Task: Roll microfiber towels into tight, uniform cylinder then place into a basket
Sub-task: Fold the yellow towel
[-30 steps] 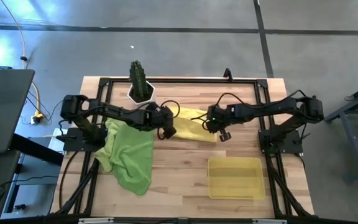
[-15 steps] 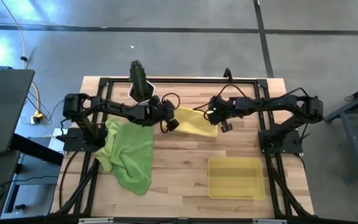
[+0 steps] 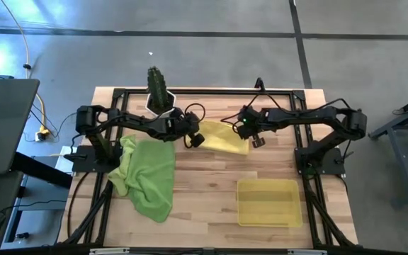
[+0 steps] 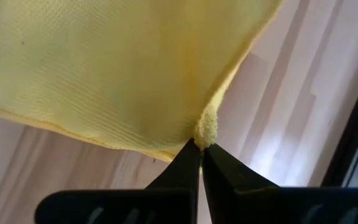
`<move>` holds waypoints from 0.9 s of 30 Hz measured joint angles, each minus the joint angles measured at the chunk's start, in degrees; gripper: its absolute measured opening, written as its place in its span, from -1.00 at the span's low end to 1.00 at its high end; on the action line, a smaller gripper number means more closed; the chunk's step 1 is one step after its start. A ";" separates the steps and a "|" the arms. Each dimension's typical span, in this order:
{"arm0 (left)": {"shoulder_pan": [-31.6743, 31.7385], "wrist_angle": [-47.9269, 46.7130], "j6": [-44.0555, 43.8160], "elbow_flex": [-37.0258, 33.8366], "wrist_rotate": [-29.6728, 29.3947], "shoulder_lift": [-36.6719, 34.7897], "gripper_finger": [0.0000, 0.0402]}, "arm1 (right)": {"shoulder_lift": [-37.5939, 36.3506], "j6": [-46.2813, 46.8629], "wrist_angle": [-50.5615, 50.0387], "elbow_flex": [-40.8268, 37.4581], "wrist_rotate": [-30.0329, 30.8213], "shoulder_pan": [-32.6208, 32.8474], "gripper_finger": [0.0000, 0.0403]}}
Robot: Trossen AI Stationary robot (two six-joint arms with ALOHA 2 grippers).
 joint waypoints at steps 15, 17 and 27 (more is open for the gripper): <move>-0.17 4.07 0.59 0.12 -6.47 6.63 -1.00 | 3.40 0.09 0.01 0.02 5.94 0.12 -0.59; -0.19 4.08 0.59 0.12 -6.62 6.66 -1.00 | 3.31 0.16 -0.07 0.02 8.56 0.14 -0.51; -1.66 2.71 0.55 0.12 -12.52 6.66 -1.00 | 3.15 14.37 -1.74 0.02 7.60 2.45 -0.42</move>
